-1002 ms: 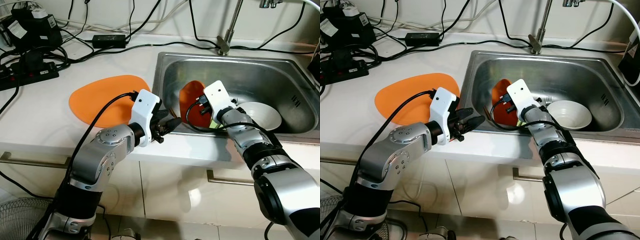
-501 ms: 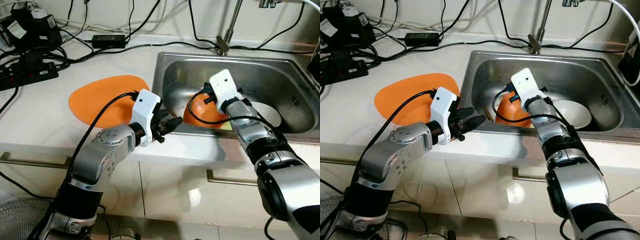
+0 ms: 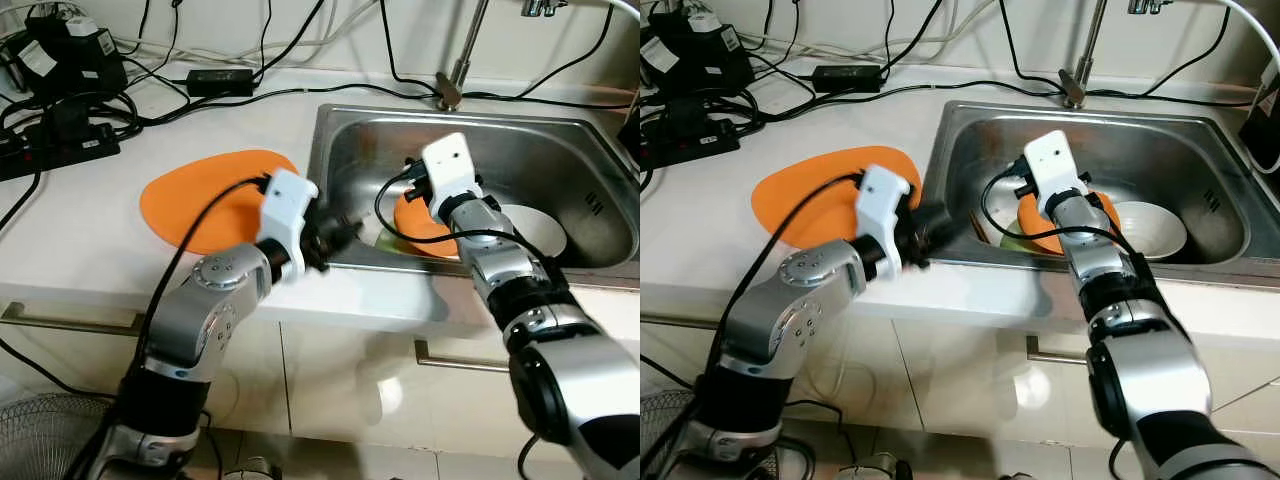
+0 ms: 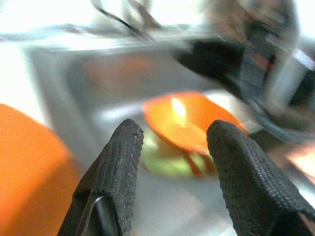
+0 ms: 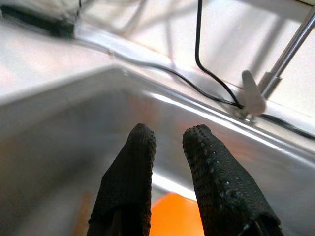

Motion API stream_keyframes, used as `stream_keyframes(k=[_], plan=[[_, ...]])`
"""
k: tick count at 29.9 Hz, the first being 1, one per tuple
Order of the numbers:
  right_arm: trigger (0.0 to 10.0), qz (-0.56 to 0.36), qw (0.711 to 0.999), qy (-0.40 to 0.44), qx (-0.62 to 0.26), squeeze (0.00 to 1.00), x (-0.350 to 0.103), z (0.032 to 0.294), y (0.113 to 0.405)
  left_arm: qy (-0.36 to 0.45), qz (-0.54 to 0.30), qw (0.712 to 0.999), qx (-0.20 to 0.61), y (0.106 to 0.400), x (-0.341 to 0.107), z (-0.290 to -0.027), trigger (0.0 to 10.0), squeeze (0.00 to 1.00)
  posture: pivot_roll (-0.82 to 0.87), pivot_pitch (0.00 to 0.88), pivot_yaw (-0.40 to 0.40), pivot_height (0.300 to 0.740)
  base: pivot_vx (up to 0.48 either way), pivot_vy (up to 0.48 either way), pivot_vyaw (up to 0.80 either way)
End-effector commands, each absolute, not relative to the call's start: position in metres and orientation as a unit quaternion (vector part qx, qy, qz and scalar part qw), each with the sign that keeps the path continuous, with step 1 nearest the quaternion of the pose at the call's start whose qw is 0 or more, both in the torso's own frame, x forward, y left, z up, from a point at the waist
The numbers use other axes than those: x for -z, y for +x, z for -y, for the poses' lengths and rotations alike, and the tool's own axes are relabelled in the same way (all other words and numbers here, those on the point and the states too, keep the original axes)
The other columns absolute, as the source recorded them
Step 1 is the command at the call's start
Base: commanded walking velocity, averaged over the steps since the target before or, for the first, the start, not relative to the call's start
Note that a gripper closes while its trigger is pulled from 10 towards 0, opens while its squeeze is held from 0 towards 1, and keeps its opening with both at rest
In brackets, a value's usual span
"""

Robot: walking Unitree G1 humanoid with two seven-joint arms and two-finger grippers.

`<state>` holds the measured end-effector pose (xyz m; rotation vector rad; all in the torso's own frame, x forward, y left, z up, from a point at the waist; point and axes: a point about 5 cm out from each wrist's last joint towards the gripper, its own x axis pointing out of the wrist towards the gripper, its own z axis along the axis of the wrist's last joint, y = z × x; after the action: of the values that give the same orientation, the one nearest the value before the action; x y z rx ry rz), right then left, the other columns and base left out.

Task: Kitchen organization

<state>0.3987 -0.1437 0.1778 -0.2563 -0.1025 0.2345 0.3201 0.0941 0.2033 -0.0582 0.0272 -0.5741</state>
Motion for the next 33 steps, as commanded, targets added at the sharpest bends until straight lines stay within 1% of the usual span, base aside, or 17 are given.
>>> stream_keyframes(k=[1, 2, 3, 5, 9, 11, 12, 14, 16, 17, 21, 22, 23, 26, 27, 30, 33], plan=[[10.0, 0.084, 0.988, -0.059, -0.119, 0.00, -0.188, 0.145, 0.397, -0.041, 0.045, 0.973, 0.222, 0.329, -0.222, -0.110, 10.0, 0.00, 0.11, 0.044, -0.005, 0.740, 0.000, 0.000, 0.00], [10.0, 0.095, 0.988, -0.020, -0.124, 0.00, -0.191, 0.143, 0.396, -0.039, 0.068, 0.975, 0.206, 0.329, -0.225, -0.112, 10.0, 0.00, 0.11, 0.045, -0.005, 0.740, 0.000, 0.000, 0.00], [10.0, 0.095, 0.988, -0.020, -0.124, 0.00, -0.191, 0.143, 0.396, -0.039, 0.068, 0.975, 0.206, 0.329, -0.225, -0.112, 10.0, 0.00, 0.11, 0.045, -0.005, 0.740, 0.000, 0.000, 0.00], [10.0, 0.115, 0.981, 0.076, -0.139, 0.00, -0.195, 0.138, 0.389, -0.040, 0.109, 0.980, 0.161, 0.333, -0.239, -0.131, 10.0, 0.00, 0.10, 0.046, -0.004, 0.740, 0.000, 0.000, 0.00], [10.0, 0.119, 0.976, 0.108, -0.144, 0.00, -0.192, 0.135, 0.384, -0.041, 0.120, 0.983, 0.129, 0.335, -0.244, -0.146, 10.0, 0.00, 0.10, 0.045, -0.001, 0.740, 0.000, 0.000, 0.00], [10.0, 0.104, 0.976, 0.131, -0.137, 0.00, -0.179, 0.136, 0.377, -0.036, 0.124, 0.988, 0.087, 0.336, -0.245, -0.169, 10.0, 0.00, 0.09, 0.045, 0.002, 0.740, 0.000, 0.000, 0.00], [10.0, 0.104, 0.976, 0.131, -0.137, 0.00, -0.179, 0.136, 0.377, -0.036, 0.124, 0.988, 0.087, 0.336, -0.245, -0.169, 10.0, 0.00, 0.09, 0.045, 0.002, 0.740, 0.000, 0.000, 0.00], [10.0, 0.089, 0.976, 0.147, -0.135, 0.00, -0.169, 0.138, 0.370, -0.018, 0.126, 0.990, 0.056, 0.334, -0.243, -0.189, 10.0, 0.00, 0.10, 0.047, 0.001, 0.740, 0.000, 0.000, 0.00], [10.0, 0.085, 0.976, 0.148, -0.135, 0.00, -0.167, 0.138, 0.368, -0.014, 0.125, 0.991, 0.048, 0.333, -0.243, -0.194, 10.0, 0.00, 0.10, 0.047, 0.001, 0.740, 0.000, 0.000, 0.00], [10.0, 0.080, 0.975, 0.161, -0.132, 1.00, -0.164, 0.139, 0.364, -0.005, 0.121, 0.992, 0.033, 0.329, -0.240, -0.207, 10.0, 0.00, 0.10, 0.049, -0.002, 0.740, 0.000, 0.000, 0.00], [10.0, 0.086, 0.975, 0.163, -0.127, 1.00, -0.167, 0.141, 0.360, -0.002, 0.112, 0.993, 0.026, 0.325, -0.234, -0.216, 10.0, 0.00, 0.11, 0.049, -0.004, 0.740, 0.000, 0.000, 0.00], [10.0, 0.092, 0.975, 0.158, -0.127, 0.25, -0.170, 0.142, 0.360, -0.008, 0.108, 0.994, 0.033, 0.324, -0.230, -0.215, 10.0, 1.00, 0.11, 0.047, -0.007, 0.740, 0.000, 0.000, 0.00], [10.0, 0.106, 0.975, 0.154, -0.123, 0.00, -0.177, 0.143, 0.360, -0.020, 0.101, 0.993, 0.051, 0.322, -0.222, -0.208, 10.0, 1.00, 0.11, 0.045, -0.009, 0.740, 0.000, 0.000, 0.00], [10.0, 0.115, 0.973, 0.160, -0.121, 0.00, -0.184, 0.144, 0.360, -0.030, 0.102, 0.992, 0.068, 0.321, -0.218, -0.198, 10.0, 1.00, 0.11, 0.041, -0.013, 0.740, 0.000, 0.000, 0.00], [10.0, 0.118, 0.972, 0.164, -0.121, 1.00, -0.186, 0.144, 0.360, -0.035, 0.102, 0.991, 0.076, 0.321, -0.217, -0.193, 10.0, 1.00, 0.11, 0.039, -0.014, 0.740, 0.000, 0.000, 0.00], [10.0, 0.122, 0.970, 0.167, -0.126, 1.00, -0.190, 0.143, 0.358, -0.043, 0.101, 0.990, 0.089, 0.322, -0.216, -0.184, 10.0, 1.00, 0.10, 0.037, -0.013, 0.740, 0.000, 0.000, 0.00], [10.0, 0.119, 0.971, 0.164, -0.125, 1.00, -0.189, 0.143, 0.357, -0.042, 0.103, 0.990, 0.087, 0.322, -0.217, -0.185, 10.0, 1.00, 0.10, 0.037, -0.012, 0.740, 0.000, 0.000, 0.00]])
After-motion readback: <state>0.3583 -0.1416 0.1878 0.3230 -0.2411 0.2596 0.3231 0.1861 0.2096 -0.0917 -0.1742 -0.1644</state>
